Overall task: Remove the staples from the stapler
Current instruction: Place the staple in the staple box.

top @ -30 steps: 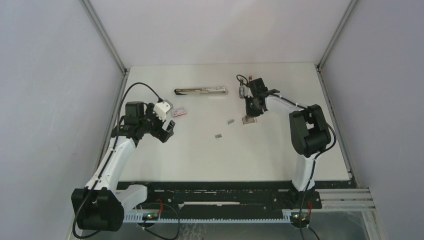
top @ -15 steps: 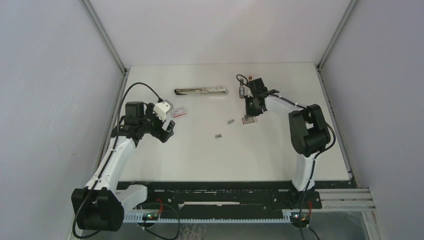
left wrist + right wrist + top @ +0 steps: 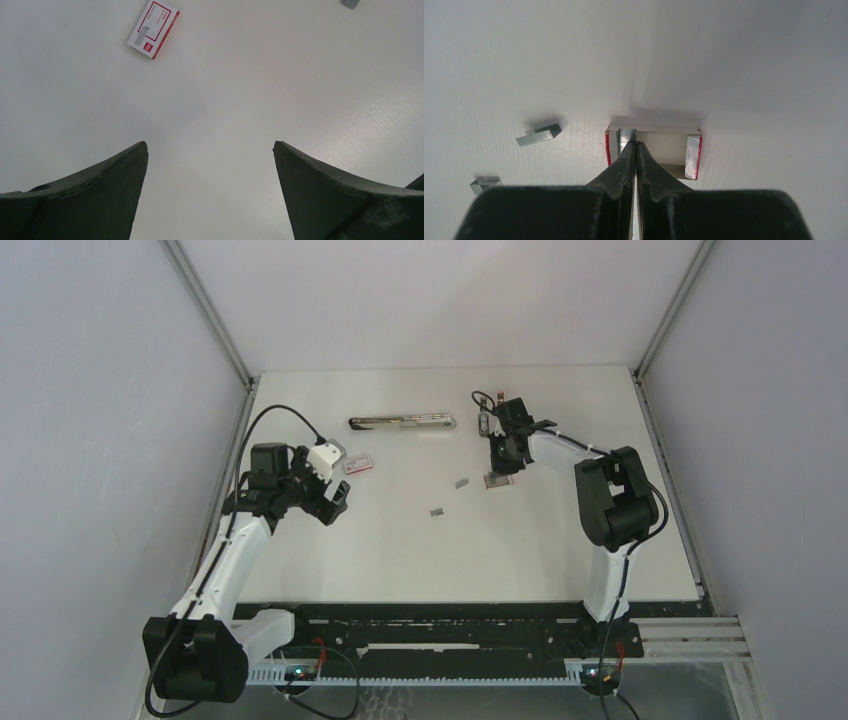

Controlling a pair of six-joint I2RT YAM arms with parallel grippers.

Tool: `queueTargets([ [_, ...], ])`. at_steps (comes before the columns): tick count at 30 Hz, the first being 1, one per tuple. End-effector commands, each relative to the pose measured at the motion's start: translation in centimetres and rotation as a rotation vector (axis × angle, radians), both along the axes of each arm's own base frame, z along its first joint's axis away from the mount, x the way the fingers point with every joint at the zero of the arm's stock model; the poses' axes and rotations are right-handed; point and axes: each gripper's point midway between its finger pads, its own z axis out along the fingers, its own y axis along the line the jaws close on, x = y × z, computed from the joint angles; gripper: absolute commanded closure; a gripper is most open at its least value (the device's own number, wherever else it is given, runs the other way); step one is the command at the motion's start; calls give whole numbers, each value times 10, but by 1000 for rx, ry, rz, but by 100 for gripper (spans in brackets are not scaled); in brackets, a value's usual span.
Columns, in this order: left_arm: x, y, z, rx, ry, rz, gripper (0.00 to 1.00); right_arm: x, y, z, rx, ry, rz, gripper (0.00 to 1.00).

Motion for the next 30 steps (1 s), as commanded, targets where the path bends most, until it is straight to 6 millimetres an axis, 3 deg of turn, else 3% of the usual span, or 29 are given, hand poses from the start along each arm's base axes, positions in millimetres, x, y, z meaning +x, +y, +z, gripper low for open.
queueTargets([
  [1,2,1,-1,-9,-13,5,0,4,5,-2,11,-11,-5,100],
  [21,2,1,-1,-11,-11,4,0,0,5,-9,-4,7,4,100],
  [30,2,1,-2,-11,-8,4,0,3,7,12,0,-42,4,100],
])
